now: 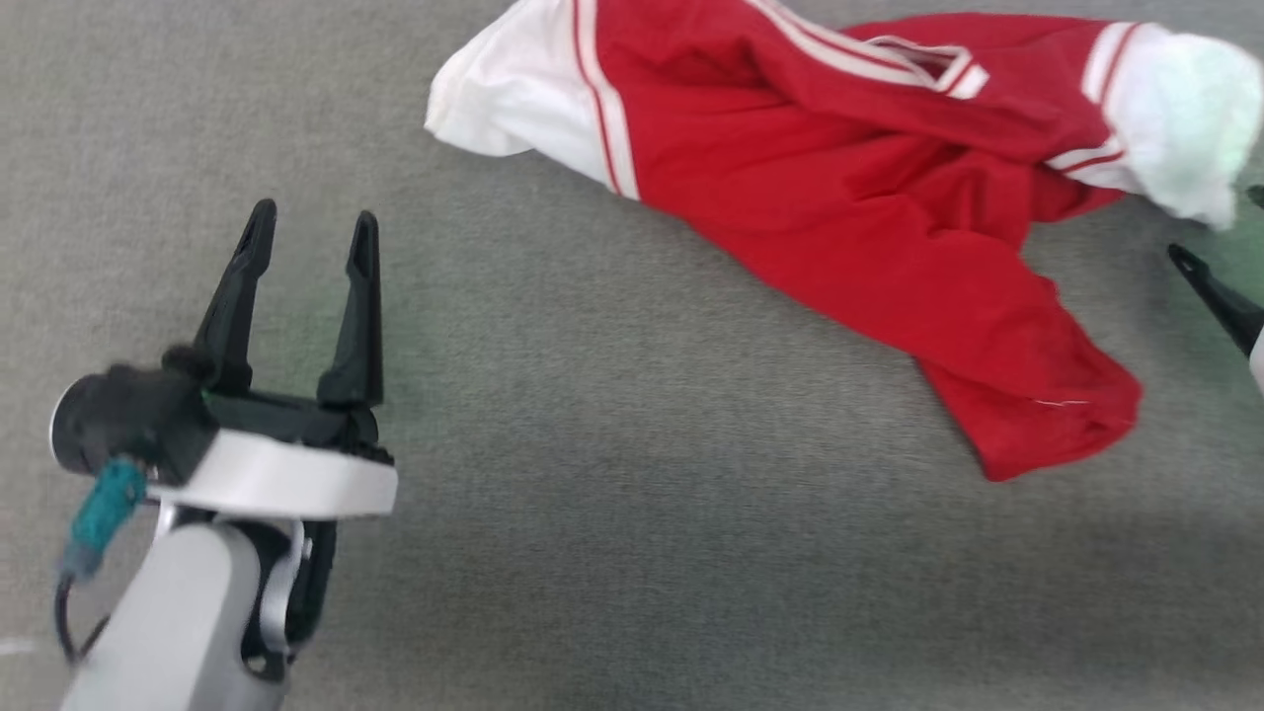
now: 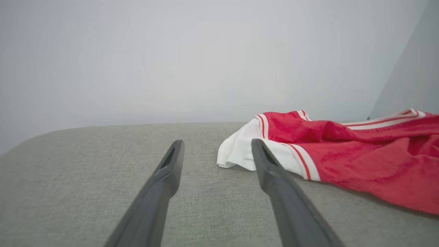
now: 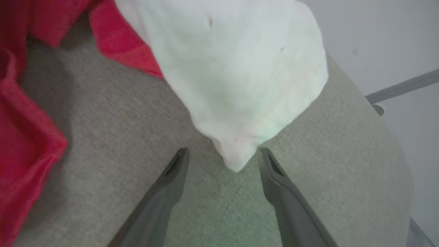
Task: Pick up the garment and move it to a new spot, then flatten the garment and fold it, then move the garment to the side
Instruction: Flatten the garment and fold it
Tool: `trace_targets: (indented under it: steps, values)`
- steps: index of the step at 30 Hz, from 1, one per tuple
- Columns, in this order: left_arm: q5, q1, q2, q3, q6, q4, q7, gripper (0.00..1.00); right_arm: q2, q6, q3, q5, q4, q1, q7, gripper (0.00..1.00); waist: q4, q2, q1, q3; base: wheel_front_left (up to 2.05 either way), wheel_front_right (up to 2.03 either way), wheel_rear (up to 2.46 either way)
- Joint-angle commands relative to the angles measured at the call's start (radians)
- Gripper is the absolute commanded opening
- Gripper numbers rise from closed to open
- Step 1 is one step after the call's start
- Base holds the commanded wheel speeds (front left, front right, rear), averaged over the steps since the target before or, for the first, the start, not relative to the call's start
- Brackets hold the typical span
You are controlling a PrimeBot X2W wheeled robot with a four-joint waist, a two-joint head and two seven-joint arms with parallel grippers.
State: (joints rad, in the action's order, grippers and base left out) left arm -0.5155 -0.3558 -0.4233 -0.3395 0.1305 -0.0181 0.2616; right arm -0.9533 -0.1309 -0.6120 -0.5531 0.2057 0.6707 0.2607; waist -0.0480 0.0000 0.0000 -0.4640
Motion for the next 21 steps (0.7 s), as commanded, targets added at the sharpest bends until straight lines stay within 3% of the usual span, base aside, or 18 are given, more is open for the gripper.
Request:
trace_targets:
  steps: [1,8,9,10,11,21]
  values:
    - [0.053,0.030,0.023,0.029,-0.018,-0.034,0.005,1.00,-0.011,0.000,-0.024,-0.012,0.010,0.032,0.003,1.00,-0.027,0.0000,0.0000,-0.026,0.00,0.00,0.00]
    - [0.243,0.128,0.163,0.158,-0.115,-0.126,0.005,1.00,-0.066,0.000,-0.181,-0.045,0.050,0.161,0.025,0.98,-0.064,0.0000,0.0000,-0.066,0.00,0.00,0.00]
    - [0.261,0.134,0.181,0.170,-0.127,-0.129,0.005,1.00,-0.073,0.000,-0.203,-0.052,0.053,0.175,0.027,0.73,-0.068,0.0000,0.0000,-0.071,0.00,0.00,0.00]
    - [0.273,0.139,0.195,0.182,-0.139,-0.127,0.005,1.00,-0.079,0.000,-0.223,-0.058,0.056,0.187,0.032,0.19,-0.072,0.0000,0.0000,-0.075,0.00,0.00,0.00]
    - [0.287,0.142,0.208,0.194,-0.152,-0.122,0.005,1.00,-0.088,0.000,-0.240,-0.065,0.057,0.201,0.034,0.00,-0.075,0.0000,0.0000,-0.078,0.00,0.00,0.00]
    - [0.358,0.155,0.288,0.271,-0.234,-0.101,0.005,1.00,-0.202,0.000,-0.272,-0.125,-0.016,0.294,0.032,0.00,-0.066,0.0000,0.0000,-0.081,0.00,0.00,0.00]
